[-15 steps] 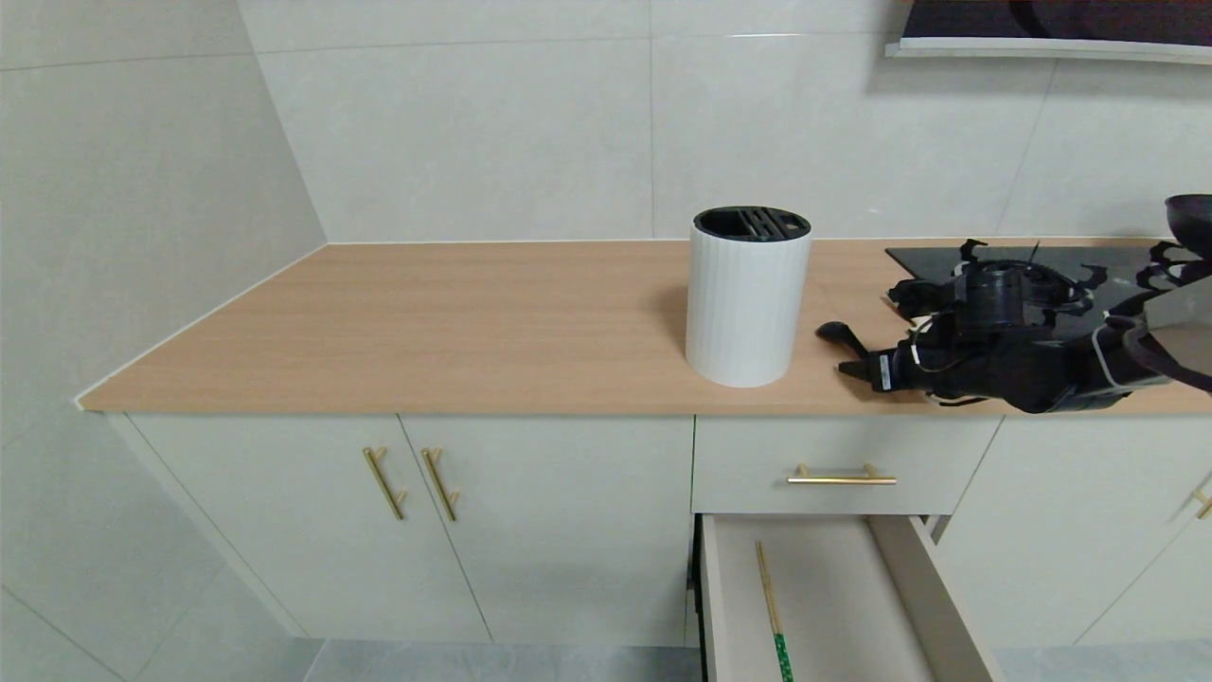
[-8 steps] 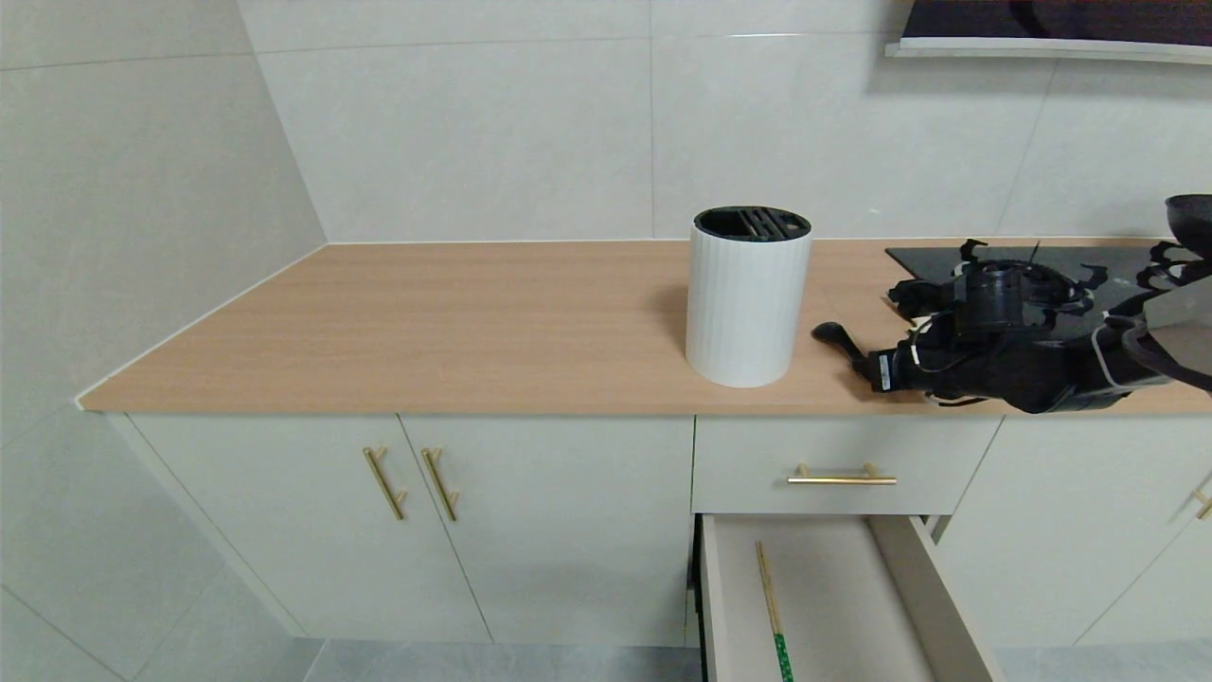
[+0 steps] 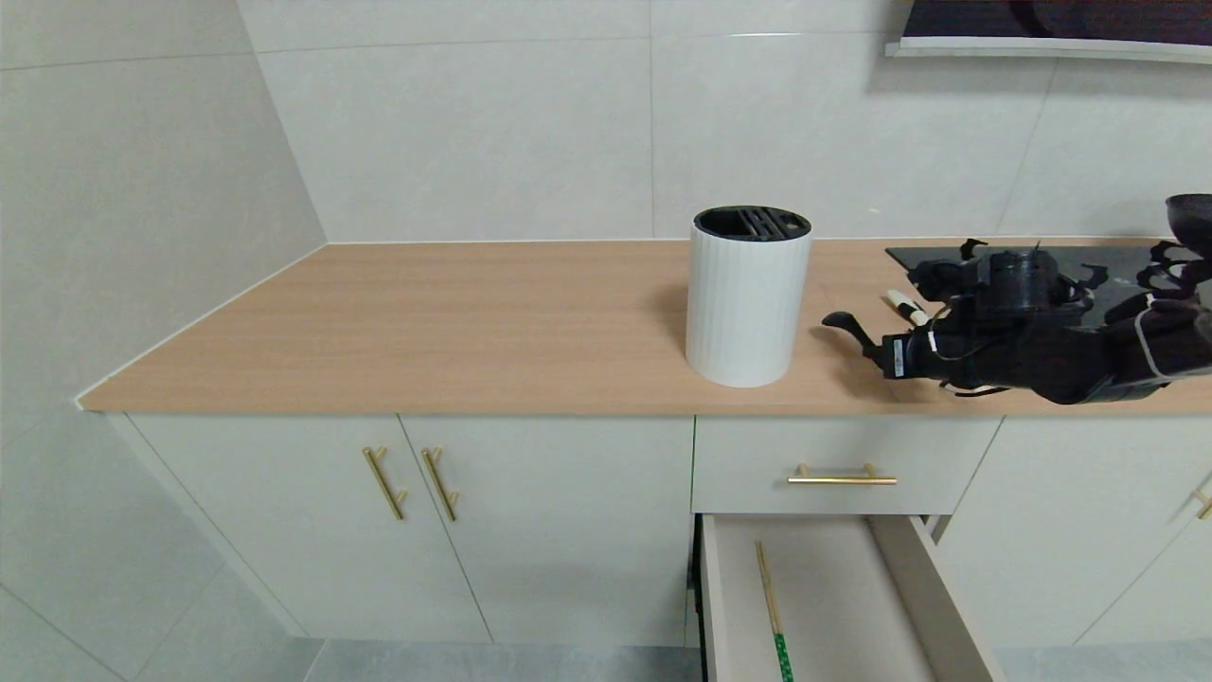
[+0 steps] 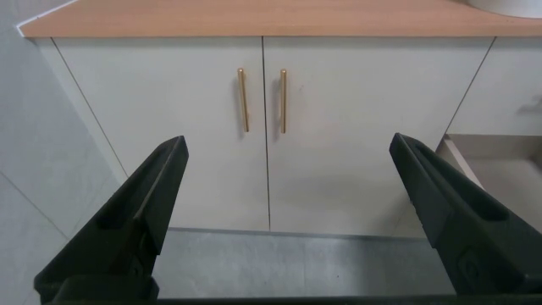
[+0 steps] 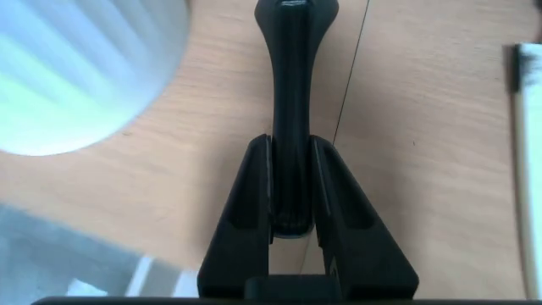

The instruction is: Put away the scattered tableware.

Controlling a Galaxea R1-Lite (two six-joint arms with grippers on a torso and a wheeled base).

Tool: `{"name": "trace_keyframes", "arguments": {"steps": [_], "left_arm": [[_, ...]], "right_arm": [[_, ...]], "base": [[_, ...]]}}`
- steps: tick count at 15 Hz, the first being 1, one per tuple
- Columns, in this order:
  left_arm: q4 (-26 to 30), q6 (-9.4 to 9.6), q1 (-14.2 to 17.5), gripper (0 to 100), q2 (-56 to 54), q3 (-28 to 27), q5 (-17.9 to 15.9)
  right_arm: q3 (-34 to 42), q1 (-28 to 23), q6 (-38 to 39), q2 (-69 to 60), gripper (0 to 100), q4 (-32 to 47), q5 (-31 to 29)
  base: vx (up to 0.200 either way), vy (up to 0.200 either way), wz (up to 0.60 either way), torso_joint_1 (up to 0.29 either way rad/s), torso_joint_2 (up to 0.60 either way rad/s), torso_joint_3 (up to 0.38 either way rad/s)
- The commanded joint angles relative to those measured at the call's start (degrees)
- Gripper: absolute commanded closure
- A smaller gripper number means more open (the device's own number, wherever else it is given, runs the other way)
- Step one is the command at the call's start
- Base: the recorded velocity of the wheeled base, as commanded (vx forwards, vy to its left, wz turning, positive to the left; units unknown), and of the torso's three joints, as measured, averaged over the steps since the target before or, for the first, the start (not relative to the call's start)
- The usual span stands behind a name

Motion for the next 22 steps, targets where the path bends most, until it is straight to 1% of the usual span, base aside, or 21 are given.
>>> {"name": "trace_keyframes", "arguments": {"steps": [1,3,4,7,10,11,13,16,18,22], "left_arm": [[-0.04,0.00,0.00,0,0.02,0.00,0.04],[-0.04,0.00,0.00,0,0.02,0.00,0.04],[-0.04,0.00,0.00,0,0.02,0.00,0.04],[-0.04,0.00,0.00,0,0.02,0.00,0.04],[-0.04,0.00,0.00,0,0.02,0.00,0.04],[-0.04,0.00,0.00,0,0.02,0.00,0.04],[-0.04,0.00,0.00,0,0.02,0.00,0.04],[-0.04,0.00,0.00,0,0.02,0.00,0.04],[-0.04,0.00,0.00,0,0.02,0.00,0.04],[-0.04,0.00,0.00,0,0.02,0.00,0.04]], "right_arm": [[5.87,0.28,1.33,-8.08,100,-0.17,-0.03],[8.86,0.19,2.56,-11.42,100,-0.17,-0.03],[11.76,0.01,3.52,-14.41,100,-0.17,-0.03],[16.59,-0.25,3.79,-19.95,100,-0.08,-0.03],[24.33,0.10,3.79,-28.39,100,1.76,-0.29],[25.21,0.10,3.79,-29.27,100,2.12,-0.29],[31.89,0.98,3.79,-34.89,100,2.29,-0.29],[37.51,1.42,3.79,-38.93,100,1.94,-0.11],[40.15,2.83,3.70,-40.08,100,1.94,-0.29],[44.54,3.70,3.88,-39.20,100,1.76,-0.20]], "base": [[0.000,0.000,0.00,0.000,0.00,0.000],[0.000,0.000,0.00,0.000,0.00,0.000],[0.000,0.000,0.00,0.000,0.00,0.000],[0.000,0.000,0.00,0.000,0.00,0.000],[0.000,0.000,0.00,0.000,0.00,0.000],[0.000,0.000,0.00,0.000,0.00,0.000],[0.000,0.000,0.00,0.000,0.00,0.000],[0.000,0.000,0.00,0.000,0.00,0.000],[0.000,0.000,0.00,0.000,0.00,0.000],[0.000,0.000,0.00,0.000,0.00,0.000]]}}
